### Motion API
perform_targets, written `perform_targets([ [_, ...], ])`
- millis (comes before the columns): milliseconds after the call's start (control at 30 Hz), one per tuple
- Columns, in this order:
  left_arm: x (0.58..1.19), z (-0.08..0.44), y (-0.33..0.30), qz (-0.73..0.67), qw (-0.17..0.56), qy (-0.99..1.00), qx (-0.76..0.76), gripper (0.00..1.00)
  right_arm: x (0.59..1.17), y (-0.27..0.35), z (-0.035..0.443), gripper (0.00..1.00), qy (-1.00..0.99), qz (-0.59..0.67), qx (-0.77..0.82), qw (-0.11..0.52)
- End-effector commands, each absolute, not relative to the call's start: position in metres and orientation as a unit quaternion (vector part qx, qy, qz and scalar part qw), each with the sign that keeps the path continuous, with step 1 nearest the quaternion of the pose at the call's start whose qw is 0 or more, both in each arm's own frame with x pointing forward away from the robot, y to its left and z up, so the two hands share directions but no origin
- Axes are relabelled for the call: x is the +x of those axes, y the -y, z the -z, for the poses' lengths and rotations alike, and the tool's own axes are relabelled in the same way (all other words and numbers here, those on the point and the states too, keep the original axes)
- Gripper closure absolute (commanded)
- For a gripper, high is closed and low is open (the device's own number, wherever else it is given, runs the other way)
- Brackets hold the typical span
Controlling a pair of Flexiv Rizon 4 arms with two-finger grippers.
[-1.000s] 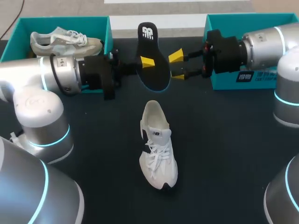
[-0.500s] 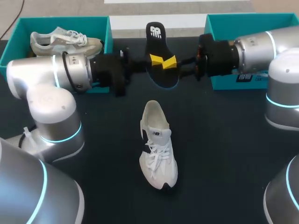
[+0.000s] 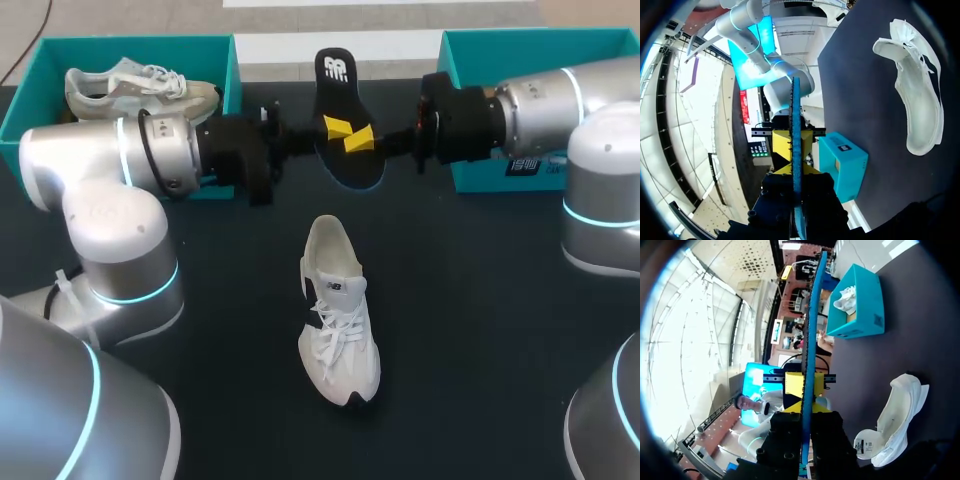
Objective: Take the shoe out of the shoebox, open the shoe tongue, remove and reinsert the insole, then place the shoe into the shoebox
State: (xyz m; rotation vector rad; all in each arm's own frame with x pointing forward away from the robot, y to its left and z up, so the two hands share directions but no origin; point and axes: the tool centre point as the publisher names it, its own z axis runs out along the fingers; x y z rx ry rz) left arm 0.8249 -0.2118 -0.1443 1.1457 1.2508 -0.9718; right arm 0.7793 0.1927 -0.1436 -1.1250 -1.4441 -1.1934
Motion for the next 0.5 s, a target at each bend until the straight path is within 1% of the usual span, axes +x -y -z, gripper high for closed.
perform_targets([
  [33,0.825,0.147,0.214,0.411,0.553,-0.532,0.493,1.0,0.782,-0.195,0.144,1.0,0.587,0.49,-0.453,0.458],
  [100,0.825,0.147,0.211,0.406,0.547,-0.537,0.498,0.24,0.783,-0.193,0.145,1.0,0.589,0.493,-0.452,0.454],
  [133,0.826,0.147,0.208,0.405,0.546,-0.54,0.496,0.0,0.783,-0.192,0.146,1.0,0.589,0.496,-0.451,0.451],
  [500,0.846,0.145,0.169,0.393,0.52,-0.568,0.502,0.0,0.793,-0.183,0.16,1.0,0.593,0.521,-0.452,0.416],
])
